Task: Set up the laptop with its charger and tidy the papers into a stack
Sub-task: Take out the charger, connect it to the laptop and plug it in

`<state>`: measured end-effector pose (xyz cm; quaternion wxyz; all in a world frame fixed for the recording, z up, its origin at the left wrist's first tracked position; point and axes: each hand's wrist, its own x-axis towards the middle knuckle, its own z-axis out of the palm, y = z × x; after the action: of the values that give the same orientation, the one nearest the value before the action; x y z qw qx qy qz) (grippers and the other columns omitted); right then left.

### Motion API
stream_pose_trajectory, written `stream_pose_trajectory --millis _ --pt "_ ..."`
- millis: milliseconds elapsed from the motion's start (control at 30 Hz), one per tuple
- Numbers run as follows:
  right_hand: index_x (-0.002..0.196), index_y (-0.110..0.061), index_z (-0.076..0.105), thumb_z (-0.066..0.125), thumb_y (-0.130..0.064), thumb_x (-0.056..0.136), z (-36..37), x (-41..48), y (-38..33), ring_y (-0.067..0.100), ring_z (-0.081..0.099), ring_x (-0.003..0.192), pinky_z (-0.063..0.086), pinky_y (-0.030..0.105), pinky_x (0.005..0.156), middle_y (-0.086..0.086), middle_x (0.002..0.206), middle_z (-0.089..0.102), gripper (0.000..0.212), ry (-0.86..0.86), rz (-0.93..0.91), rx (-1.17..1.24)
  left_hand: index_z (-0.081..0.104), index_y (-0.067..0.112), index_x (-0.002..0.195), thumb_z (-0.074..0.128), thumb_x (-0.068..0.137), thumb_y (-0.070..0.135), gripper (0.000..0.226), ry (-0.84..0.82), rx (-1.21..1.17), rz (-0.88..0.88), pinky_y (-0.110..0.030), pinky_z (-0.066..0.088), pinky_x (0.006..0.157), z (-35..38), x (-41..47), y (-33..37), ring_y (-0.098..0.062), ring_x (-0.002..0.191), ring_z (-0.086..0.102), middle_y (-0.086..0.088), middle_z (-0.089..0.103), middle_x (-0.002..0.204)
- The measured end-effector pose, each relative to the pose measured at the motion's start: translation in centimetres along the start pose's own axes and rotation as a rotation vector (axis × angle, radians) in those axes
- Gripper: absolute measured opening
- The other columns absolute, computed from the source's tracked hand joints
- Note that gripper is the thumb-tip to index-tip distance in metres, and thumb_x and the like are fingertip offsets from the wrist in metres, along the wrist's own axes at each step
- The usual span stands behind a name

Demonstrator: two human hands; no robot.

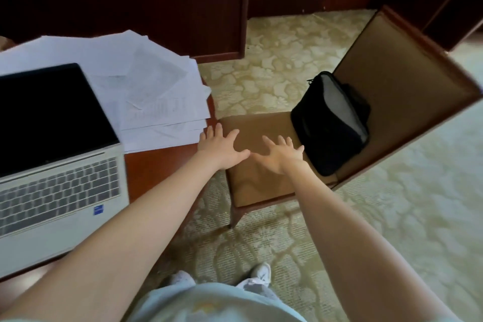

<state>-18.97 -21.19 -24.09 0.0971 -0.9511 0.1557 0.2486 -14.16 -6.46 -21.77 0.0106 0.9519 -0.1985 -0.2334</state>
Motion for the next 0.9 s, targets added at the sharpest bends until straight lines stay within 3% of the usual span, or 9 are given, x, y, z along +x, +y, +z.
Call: stream_pose_trajectory --millis 367,567,900 --pt "0.151 -0.033 0.008 0.031 -0.071 0.086 -1.0 0.5 11.7 0.030 -0.004 0.146 -0.001 0.059 0.113 0.010 0.159 0.002 0.078 -0.045 0.113 0.099 0.006 0.029 0.150 0.029 0.089 0.066 0.074 -0.095 0.064 0.016 -0.046 0.006 0.115 1.2 3.8 9.5 -0.036 0.144 0.000 -0.016 -0.002 0.157" --pt "0.151 -0.030 0.005 0.033 -0.050 0.096 -1.2 2.2 14.8 0.032 -0.004 0.145 -0.001 0.057 0.113 0.012 0.158 0.001 0.065 -0.099 0.169 0.073 0.005 0.029 0.150 0.027 0.090 0.064 0.073 -0.127 0.070 0.048 -0.047 0.005 0.115 1.0 5.9 11.7 -0.036 0.144 -0.001 -0.016 -0.004 0.156" --pt "0.151 -0.028 0.002 0.027 -0.034 0.102 -5.5 9.2 18.8 0.032 -0.006 0.145 0.000 0.056 0.113 0.013 0.158 -0.001 0.055 -0.117 0.222 0.035 0.006 0.027 0.150 0.028 0.091 0.062 0.072 -0.163 0.097 0.080 -0.047 0.007 0.115 -0.7 13.6 14.4 -0.036 0.144 0.001 -0.018 -0.001 0.156"
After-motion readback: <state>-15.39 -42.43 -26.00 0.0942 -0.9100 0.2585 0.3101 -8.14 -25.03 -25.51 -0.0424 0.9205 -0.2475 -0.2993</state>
